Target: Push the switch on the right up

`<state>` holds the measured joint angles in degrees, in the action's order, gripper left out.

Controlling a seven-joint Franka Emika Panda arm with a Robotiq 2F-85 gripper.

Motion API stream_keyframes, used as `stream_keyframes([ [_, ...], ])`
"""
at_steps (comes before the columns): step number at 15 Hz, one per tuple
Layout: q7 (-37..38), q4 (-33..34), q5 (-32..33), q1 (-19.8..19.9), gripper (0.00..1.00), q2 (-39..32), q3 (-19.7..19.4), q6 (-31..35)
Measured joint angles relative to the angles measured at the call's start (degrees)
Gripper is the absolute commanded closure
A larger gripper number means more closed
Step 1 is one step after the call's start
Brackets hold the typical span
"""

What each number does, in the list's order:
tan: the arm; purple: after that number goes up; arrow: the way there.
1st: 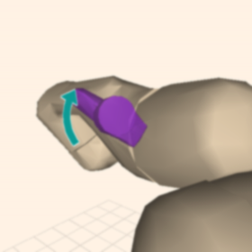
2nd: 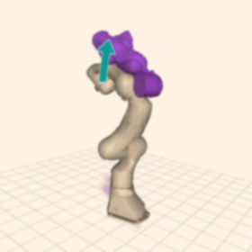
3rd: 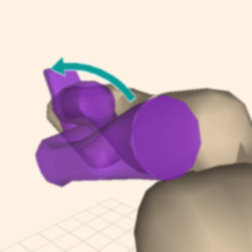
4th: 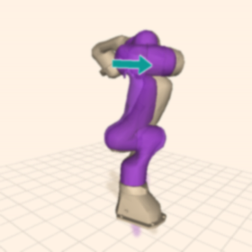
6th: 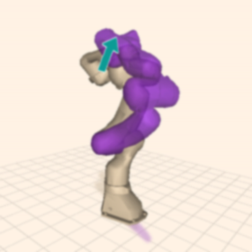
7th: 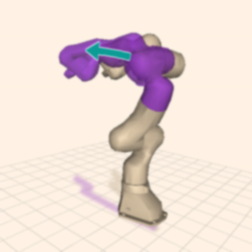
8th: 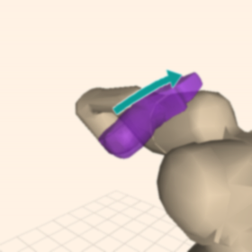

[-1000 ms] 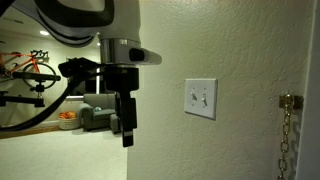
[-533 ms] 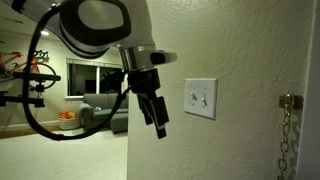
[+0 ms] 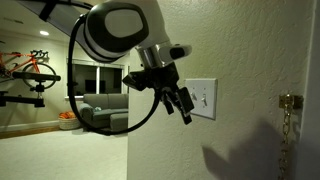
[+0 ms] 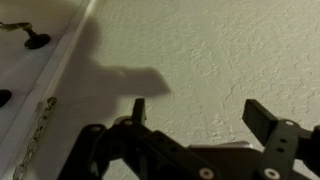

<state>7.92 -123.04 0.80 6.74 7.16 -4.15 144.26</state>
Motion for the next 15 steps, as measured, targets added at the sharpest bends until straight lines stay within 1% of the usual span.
stream_keyframes([
  [1, -0.3, 0.8, 0.0, 0.0, 0.04, -0.7, -0.1, 0.7],
  [2, -0.6, 1.7, 0.0, 0.0, 0.03, -1.4, -0.2, 1.3],
  [3, -0.9, 2.5, 0.0, 0.0, 0.05, -2.1, -0.4, 1.9],
  [4, -1.1, 3.3, 0.0, 0.0, 0.28, -2.7, -0.5, 2.3],
  [5, -1.3, 4.2, 0.0, 0.0, 0.29, -3.4, -0.7, 2.7],
  [10, -2.8, 8.4, 0.0, 0.0, 0.63, -6.4, -1.7, 3.9],
  [11, -2.9, 9.2, 0.0, 0.0, 0.63, -6.8, -1.8, 3.9],
  [13, -3.2, 10.8, 0.0, 0.0, 0.66, -7.8, -1.9, 4.0],
  [14, -3.2, 11.5, -0.1, 0.0, 0.75, -8.1, -2.0, 4.0],
  [15, -3.3, 12.1, -0.1, 0.0, 0.75, -8.5, -2.0, 3.9],
])
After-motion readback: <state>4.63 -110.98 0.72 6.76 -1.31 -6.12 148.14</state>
